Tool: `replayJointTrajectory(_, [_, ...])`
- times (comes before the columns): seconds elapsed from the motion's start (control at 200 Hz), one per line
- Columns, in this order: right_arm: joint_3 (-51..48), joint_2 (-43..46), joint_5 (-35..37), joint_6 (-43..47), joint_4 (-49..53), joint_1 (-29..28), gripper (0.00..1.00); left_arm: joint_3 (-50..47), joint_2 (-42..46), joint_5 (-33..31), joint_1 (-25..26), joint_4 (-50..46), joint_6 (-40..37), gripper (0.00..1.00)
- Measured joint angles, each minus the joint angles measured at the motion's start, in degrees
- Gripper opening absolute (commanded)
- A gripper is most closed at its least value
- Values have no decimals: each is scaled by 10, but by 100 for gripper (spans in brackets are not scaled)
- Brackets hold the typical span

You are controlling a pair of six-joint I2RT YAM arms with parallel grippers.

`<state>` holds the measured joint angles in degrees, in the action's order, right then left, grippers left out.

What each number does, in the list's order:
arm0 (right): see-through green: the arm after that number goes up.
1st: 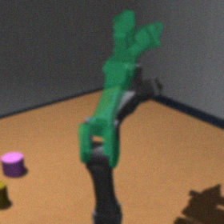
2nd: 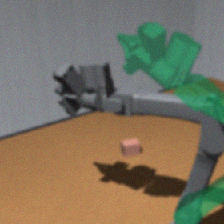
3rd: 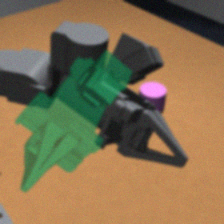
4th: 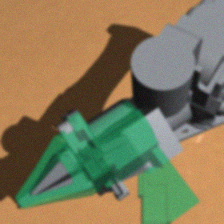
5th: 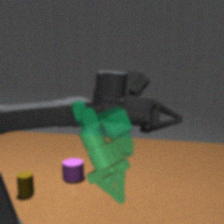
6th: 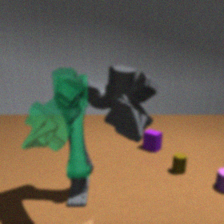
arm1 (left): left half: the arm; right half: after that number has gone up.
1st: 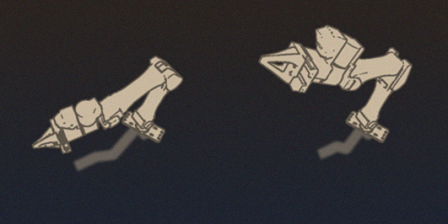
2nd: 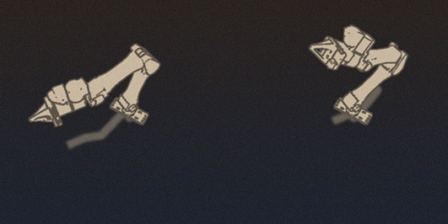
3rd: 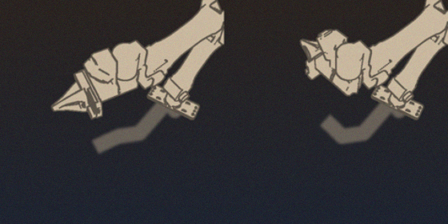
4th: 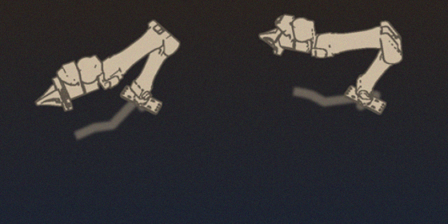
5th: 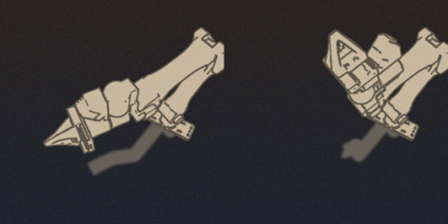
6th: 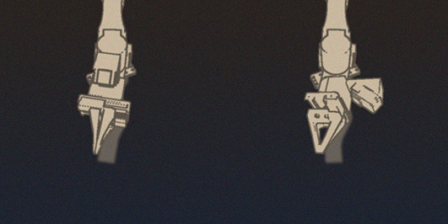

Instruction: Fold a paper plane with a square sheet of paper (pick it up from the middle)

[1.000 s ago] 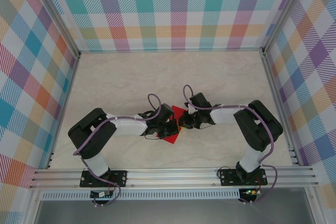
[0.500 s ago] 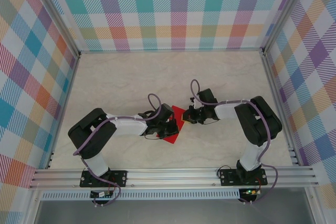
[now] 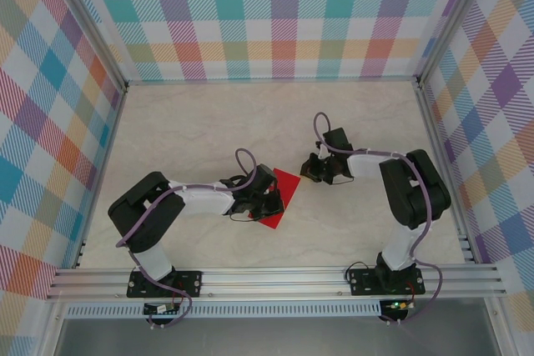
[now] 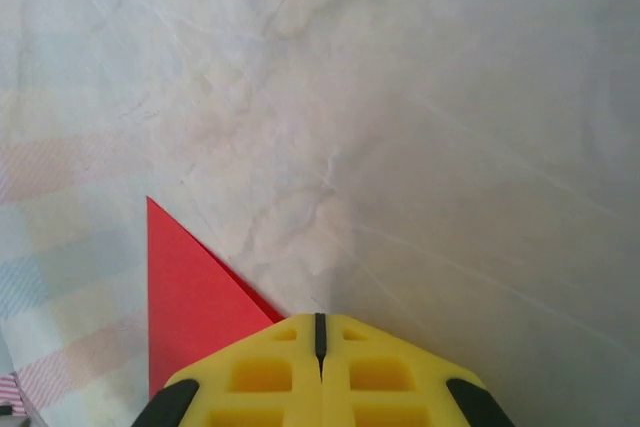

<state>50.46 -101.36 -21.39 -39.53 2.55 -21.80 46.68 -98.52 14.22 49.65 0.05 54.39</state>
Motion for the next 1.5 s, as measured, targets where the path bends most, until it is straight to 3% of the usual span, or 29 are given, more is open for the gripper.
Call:
replayJointTrajectory(0.23, [-34, 112, -17, -25, 0, -32, 0, 0, -1, 0, 0, 1, -2, 0])
replayJointTrajectory(0.46, [-41, 59, -63, -33, -5, -59, 0, 1, -1, 0, 0, 0, -7, 0])
replayJointTrajectory(0.67, [-37, 7, -62, -23, 7, -59, 0, 1, 0, 0, 0, 1, -18, 0])
replayJointTrajectory(1.08, [-13, -11, -55, 9, 33, -59, 0, 22, 16, 9, -12, -10, -90, 0])
replayJointTrajectory(1.5, [-7, -18, -63, 15, 36, -59, 0, 43, -56, 41, -30, 52, -92, 0])
